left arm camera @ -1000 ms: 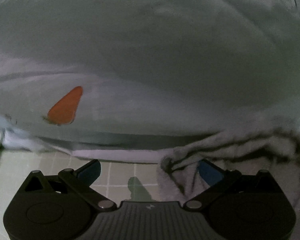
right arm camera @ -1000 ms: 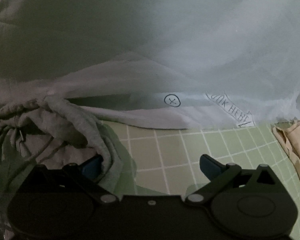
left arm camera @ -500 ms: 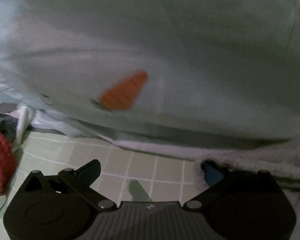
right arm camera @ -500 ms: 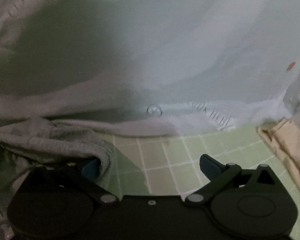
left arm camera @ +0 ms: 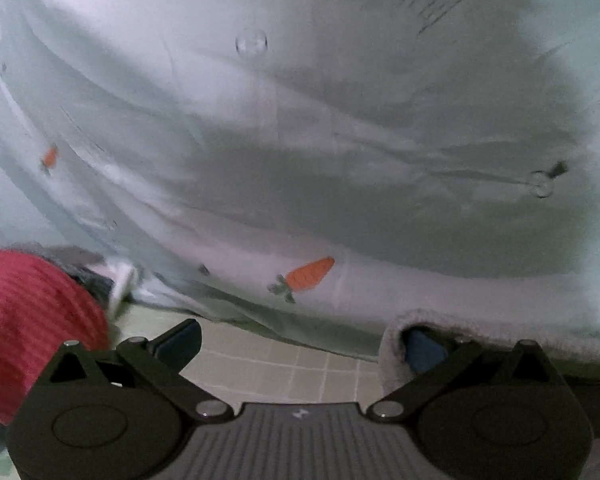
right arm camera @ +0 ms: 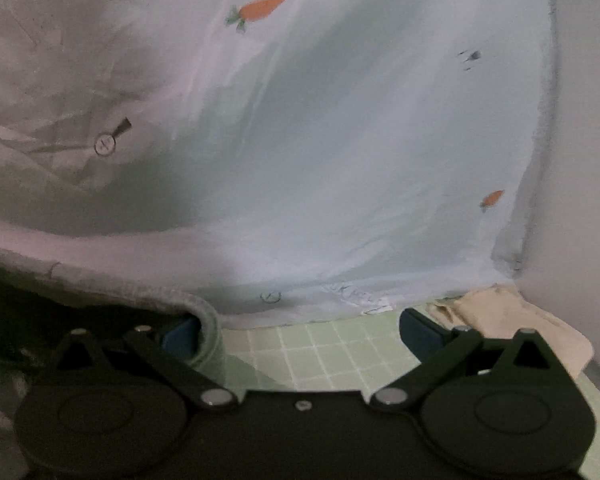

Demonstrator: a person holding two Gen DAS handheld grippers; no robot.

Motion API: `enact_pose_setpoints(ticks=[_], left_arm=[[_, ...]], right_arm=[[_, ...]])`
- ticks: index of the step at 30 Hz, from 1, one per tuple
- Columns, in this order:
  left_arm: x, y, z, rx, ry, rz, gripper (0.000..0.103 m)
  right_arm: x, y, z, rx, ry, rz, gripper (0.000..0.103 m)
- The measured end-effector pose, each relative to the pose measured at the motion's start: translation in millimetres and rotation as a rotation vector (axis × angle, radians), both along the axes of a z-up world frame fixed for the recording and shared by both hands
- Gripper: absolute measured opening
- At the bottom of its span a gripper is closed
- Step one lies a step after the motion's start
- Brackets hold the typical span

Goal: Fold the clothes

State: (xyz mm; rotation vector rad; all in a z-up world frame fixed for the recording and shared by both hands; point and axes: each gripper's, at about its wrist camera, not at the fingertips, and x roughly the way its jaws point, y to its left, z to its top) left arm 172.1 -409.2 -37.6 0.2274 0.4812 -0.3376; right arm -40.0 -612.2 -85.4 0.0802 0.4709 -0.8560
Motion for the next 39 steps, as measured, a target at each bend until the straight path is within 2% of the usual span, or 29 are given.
enact_pose_setpoints(ticks=[3, 6, 9, 12, 17, 21, 23, 27, 33, 39], left_arm=[[-32.7, 18.8, 1.9, 0.054, -0.062, -0.057, 0.103], [-60.4, 35.6, -5.6, 0.114, -0.084, -0.095, 0.103], [-81.1, 49.0, -17.8, 0.159, -0.017, -0.09, 0.103], [-97.7, 61.1, -29.9, 0.171, 0.079, -0.052, 0.103], [-111.1, 73.4, -50.9, 0.179, 0.25, 0.014, 0.103], [-113.1, 78.3, -63.9, 0.208, 0.367, 0.003, 0.103], [-117.2, 78.7, -66.7, 0.208, 0.402, -0.01, 0.103], [-124.4, 82.9, -63.3, 0.147, 0.462, -0.044, 0.103], [-139.2, 88.0, -57.5, 0.149, 0.463, -0.072, 0.103], [-151.1, 104.3, -58.0, 0.149, 0.505, -0.071, 0.103]], right_arm=[[-22.0, 8.3, 1.7, 0.003, -0.006, -0.011, 0.103], [-43.2, 17.9, -1.1, 0.011, 0.004, -0.01, 0.103], [-58.0, 26.5, -8.2, 0.02, 0.042, 0.003, 0.103], [-72.4, 35.4, -18.2, 0.045, 0.081, 0.011, 0.103], [-85.2, 41.5, -35.7, 0.099, 0.157, 0.034, 0.103], [-85.4, 47.3, -44.9, 0.119, 0.211, 0.069, 0.103], [-84.9, 48.4, -47.3, 0.135, 0.229, 0.089, 0.103], [-89.4, 49.1, -49.0, 0.178, 0.232, 0.107, 0.103], [-105.3, 56.3, -48.0, 0.235, 0.218, 0.106, 0.103], [-125.2, 70.7, -56.3, 0.32, 0.231, 0.123, 0.103]])
